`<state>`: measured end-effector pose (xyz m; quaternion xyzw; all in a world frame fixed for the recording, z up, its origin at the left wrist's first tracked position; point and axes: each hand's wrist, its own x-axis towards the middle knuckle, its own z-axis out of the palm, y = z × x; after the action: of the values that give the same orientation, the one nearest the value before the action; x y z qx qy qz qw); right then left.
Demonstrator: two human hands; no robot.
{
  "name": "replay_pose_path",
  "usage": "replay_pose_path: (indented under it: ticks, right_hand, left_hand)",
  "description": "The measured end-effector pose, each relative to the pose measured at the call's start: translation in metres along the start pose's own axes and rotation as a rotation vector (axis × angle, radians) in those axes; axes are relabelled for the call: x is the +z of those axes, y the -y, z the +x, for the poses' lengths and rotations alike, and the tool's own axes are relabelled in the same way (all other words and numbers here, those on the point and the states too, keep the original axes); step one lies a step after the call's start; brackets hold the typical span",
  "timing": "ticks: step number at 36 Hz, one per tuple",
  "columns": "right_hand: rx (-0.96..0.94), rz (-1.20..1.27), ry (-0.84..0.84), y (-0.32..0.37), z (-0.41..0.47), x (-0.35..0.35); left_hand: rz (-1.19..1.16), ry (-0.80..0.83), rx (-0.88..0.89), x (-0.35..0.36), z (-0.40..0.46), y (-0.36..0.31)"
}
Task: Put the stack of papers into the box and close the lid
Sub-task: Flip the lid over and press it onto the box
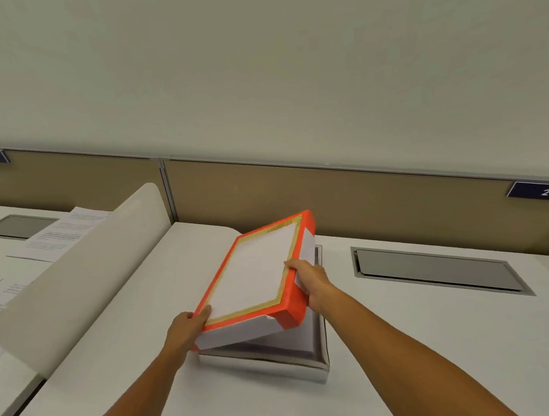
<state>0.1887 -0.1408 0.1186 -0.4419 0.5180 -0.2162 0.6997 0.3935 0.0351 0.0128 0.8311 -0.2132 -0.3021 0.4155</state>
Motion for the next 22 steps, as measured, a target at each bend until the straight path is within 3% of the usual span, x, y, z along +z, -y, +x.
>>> replay_pose_path:
  ticks: [14, 22]
  right_hand:
    - [0.067, -0.155, -0.148, -0.055, 0.026, -0.043]
    - [-0.004, -0.466, -0.299, -0.085, 0.029, -0.034]
  left_hand:
    - [0.119, 0.022, 0.052, 0.014, -0.007, -0.022]
    - [0.084, -0.001, 0.148, 0.015, -0.013, -0.015]
